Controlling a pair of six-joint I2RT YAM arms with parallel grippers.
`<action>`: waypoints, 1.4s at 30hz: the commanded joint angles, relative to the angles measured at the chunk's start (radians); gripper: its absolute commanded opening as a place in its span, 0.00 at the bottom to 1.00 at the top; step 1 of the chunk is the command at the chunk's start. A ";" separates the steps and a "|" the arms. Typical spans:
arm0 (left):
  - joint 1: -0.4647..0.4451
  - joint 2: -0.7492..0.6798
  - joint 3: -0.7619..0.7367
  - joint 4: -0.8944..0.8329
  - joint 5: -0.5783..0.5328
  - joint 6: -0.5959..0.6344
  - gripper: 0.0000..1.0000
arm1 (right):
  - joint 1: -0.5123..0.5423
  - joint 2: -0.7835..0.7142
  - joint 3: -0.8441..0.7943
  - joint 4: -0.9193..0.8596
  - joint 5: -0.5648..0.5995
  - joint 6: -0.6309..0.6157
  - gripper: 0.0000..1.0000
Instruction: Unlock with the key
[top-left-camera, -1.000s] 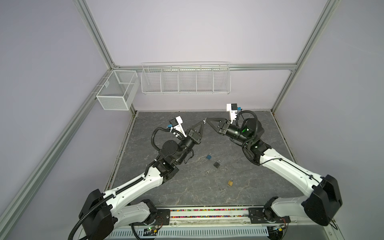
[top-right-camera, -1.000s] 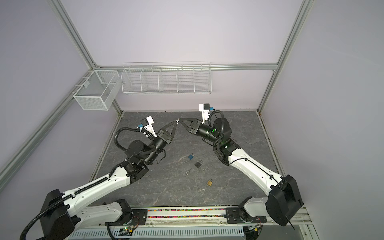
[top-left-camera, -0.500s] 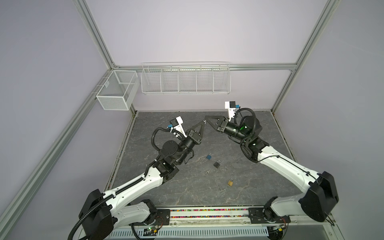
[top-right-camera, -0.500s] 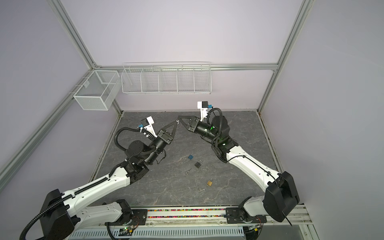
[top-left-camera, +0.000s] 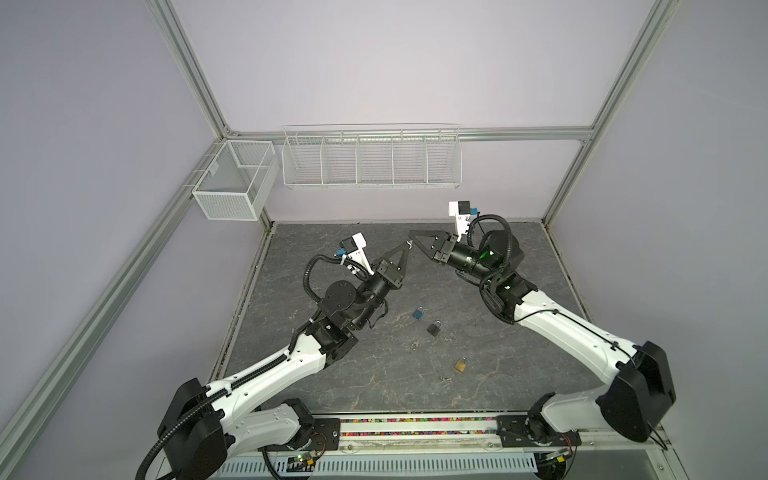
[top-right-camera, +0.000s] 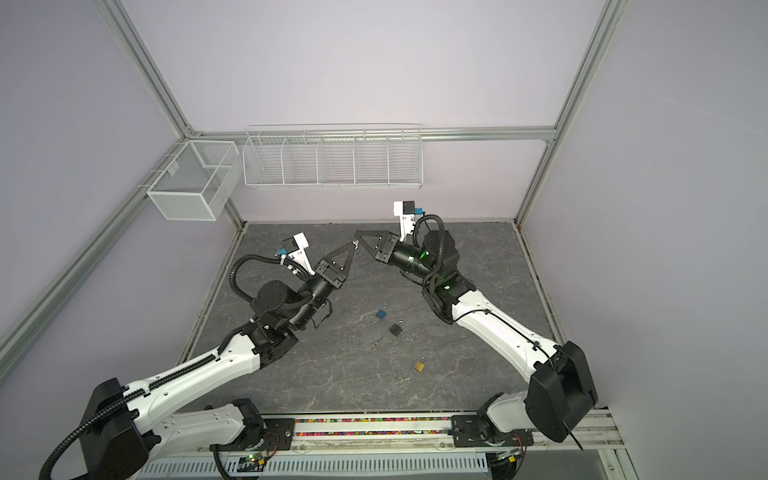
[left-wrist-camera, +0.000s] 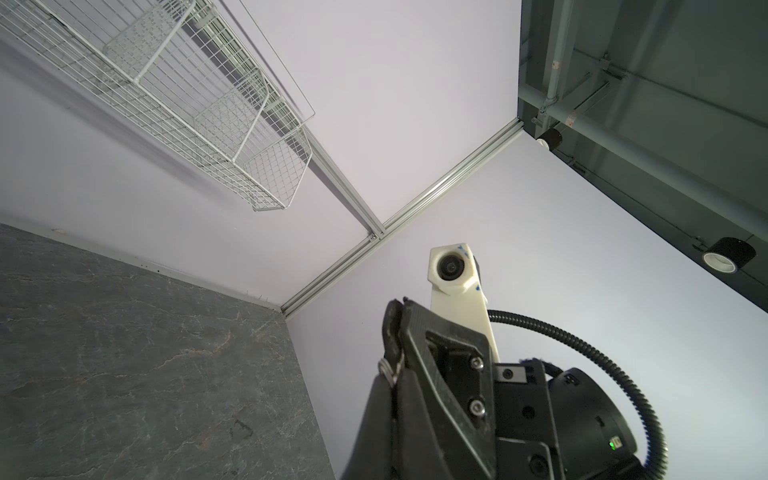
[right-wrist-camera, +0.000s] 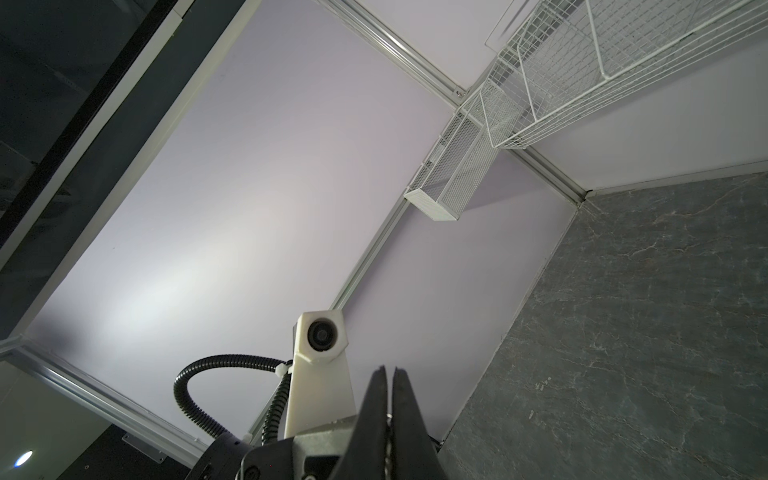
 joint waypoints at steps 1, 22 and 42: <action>-0.006 -0.018 -0.007 -0.002 0.007 -0.006 0.00 | 0.001 0.009 0.027 0.036 -0.017 0.018 0.06; 0.143 -0.198 -0.040 -0.359 0.220 0.031 0.38 | -0.100 -0.024 0.078 -0.232 -0.278 -0.127 0.06; 0.175 -0.058 0.056 -0.256 0.612 0.131 0.27 | -0.103 -0.016 0.169 -0.534 -0.484 -0.455 0.06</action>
